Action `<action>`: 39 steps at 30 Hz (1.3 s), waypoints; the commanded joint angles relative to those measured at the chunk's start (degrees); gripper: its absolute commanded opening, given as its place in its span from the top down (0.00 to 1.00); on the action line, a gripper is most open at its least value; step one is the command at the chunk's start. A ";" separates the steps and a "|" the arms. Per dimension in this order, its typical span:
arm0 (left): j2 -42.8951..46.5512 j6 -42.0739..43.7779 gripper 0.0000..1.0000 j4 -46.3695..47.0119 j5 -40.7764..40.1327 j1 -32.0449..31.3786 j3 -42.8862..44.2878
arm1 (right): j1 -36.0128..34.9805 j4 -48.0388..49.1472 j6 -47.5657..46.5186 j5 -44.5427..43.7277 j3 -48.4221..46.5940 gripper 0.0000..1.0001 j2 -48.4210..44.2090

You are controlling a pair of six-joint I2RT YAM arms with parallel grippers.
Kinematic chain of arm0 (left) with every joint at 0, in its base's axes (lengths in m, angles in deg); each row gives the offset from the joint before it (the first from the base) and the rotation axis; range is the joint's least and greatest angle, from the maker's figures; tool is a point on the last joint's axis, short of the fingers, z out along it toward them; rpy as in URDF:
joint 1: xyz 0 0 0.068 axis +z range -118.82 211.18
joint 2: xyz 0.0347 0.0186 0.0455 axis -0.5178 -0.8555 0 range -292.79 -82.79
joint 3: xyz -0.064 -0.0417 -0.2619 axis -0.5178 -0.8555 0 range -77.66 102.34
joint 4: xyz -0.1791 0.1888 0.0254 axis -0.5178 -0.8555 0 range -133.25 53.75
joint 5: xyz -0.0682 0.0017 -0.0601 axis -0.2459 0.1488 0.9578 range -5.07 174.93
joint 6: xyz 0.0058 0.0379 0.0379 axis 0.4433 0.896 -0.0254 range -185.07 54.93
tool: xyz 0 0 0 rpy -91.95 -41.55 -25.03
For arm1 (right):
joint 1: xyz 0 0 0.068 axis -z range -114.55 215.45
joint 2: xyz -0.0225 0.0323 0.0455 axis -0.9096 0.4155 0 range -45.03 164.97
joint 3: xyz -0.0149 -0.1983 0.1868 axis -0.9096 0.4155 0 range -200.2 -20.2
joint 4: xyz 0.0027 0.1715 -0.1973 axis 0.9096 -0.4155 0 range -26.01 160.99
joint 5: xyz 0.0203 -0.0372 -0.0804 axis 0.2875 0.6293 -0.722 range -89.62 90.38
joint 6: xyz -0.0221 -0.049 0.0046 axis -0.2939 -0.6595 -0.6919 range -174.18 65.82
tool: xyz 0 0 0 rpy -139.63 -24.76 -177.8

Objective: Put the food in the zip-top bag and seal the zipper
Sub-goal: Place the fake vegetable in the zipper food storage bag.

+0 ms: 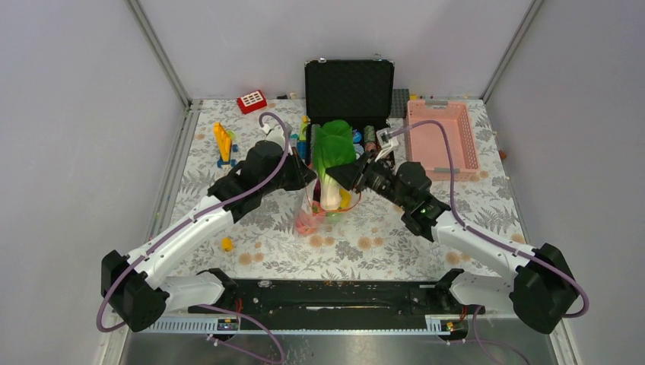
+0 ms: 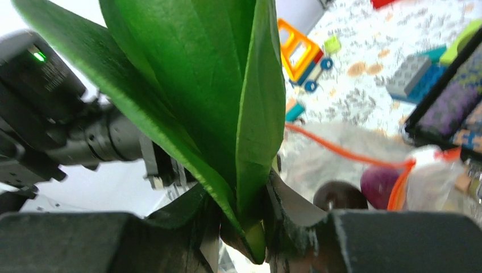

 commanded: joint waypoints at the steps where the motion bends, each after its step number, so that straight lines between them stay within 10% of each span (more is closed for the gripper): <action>1: 1.74 -1.09 1.00 1.44 -2.80 0.40 -0.36 | -3.92 -0.56 -2.13 -5.92 2.51 1.00 -3.18; 26: 4.62 1.20 1.00 1.08 -3.65 0.33 1.45 | -13.45 -48.36 -14.19 -12.54 -9.04 1.00 2.55; 39: 7.57 2.48 1.00 4.69 2.62 0.26 -0.57 | -15.01 -62.63 -13.48 -34.04 -16.42 1.00 12.54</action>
